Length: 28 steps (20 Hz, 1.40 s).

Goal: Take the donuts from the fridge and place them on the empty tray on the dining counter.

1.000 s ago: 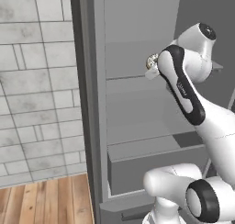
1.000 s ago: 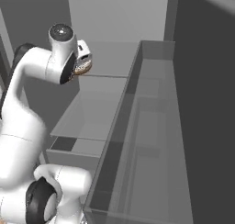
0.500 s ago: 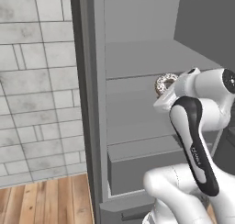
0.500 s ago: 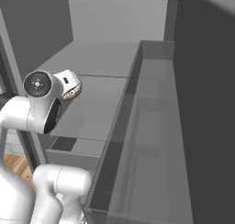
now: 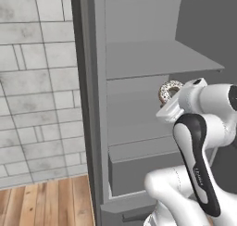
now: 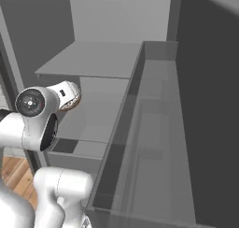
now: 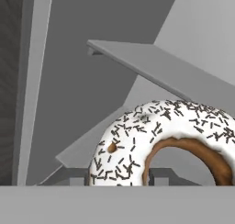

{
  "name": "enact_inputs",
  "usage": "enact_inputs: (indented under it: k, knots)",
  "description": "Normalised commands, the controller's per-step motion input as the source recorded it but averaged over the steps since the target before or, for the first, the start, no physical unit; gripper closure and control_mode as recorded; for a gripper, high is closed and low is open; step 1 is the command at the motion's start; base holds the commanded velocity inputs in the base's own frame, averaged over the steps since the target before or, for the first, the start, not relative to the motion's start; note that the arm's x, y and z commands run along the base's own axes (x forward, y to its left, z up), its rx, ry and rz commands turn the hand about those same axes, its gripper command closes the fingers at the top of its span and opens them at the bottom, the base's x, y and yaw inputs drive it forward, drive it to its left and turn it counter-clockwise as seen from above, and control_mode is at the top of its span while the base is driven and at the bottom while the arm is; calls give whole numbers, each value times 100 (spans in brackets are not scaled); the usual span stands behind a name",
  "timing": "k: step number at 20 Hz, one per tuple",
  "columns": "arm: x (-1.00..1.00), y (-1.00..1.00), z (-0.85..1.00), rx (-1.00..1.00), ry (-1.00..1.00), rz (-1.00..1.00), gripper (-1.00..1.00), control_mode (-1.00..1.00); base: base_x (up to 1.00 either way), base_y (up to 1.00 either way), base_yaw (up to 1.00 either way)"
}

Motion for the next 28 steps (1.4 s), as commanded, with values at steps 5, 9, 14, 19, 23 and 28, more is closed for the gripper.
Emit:
enact_inputs:
  k: [5,9,14,19,23,28]
  knots:
    - [0,0,0,0,0,0,100,100,-97,-3,0]
    - [0,0,0,0,0,0,100,100,-94,24,13]
    - [0,0,0,0,0,0,100,100,-14,89,55]
    - [0,0,0,0,0,0,100,100,-1,80,80]
    - [0,0,0,0,0,0,100,100,0,70,84]
    - [0,0,0,0,0,0,100,100,0,58,88]
